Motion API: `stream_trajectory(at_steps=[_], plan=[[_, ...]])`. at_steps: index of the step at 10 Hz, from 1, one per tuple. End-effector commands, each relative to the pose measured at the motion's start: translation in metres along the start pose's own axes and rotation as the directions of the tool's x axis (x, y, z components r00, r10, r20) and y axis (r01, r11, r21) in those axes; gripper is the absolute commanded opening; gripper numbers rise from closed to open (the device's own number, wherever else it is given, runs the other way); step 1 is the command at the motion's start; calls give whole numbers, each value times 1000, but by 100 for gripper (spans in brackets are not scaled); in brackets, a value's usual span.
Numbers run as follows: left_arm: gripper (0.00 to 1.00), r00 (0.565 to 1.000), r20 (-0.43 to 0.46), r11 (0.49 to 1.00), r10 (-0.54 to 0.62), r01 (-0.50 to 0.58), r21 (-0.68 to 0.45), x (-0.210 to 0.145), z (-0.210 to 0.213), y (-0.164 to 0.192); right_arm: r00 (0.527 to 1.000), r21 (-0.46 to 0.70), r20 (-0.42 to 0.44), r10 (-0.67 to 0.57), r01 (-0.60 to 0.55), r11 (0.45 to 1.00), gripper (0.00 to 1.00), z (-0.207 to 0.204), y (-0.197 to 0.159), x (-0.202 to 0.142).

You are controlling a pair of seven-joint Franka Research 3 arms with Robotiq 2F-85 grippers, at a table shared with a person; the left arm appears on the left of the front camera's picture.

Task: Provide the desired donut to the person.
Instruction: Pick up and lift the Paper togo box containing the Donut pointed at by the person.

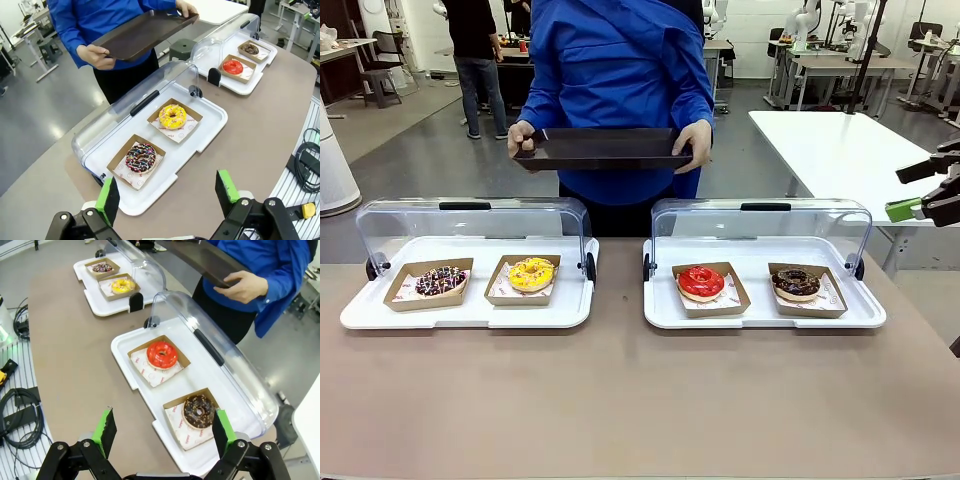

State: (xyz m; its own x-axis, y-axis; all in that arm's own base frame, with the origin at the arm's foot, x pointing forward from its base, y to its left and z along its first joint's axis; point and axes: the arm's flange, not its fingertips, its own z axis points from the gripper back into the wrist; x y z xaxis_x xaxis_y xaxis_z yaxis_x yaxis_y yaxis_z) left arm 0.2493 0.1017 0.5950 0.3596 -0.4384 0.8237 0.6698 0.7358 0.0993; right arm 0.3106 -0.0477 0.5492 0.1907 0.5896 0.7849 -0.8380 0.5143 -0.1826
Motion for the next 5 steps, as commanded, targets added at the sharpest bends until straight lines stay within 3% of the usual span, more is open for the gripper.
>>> stream_trajectory(at_steps=[1,5], plan=[[100,1000,11,1000,16,-16,5,1,1,1,1000,5,11,13,-14,1000,100,0,0,1],[100,1000,11,1000,16,-16,5,1,1,1,1000,5,11,13,-14,1000,100,0,0,1]])
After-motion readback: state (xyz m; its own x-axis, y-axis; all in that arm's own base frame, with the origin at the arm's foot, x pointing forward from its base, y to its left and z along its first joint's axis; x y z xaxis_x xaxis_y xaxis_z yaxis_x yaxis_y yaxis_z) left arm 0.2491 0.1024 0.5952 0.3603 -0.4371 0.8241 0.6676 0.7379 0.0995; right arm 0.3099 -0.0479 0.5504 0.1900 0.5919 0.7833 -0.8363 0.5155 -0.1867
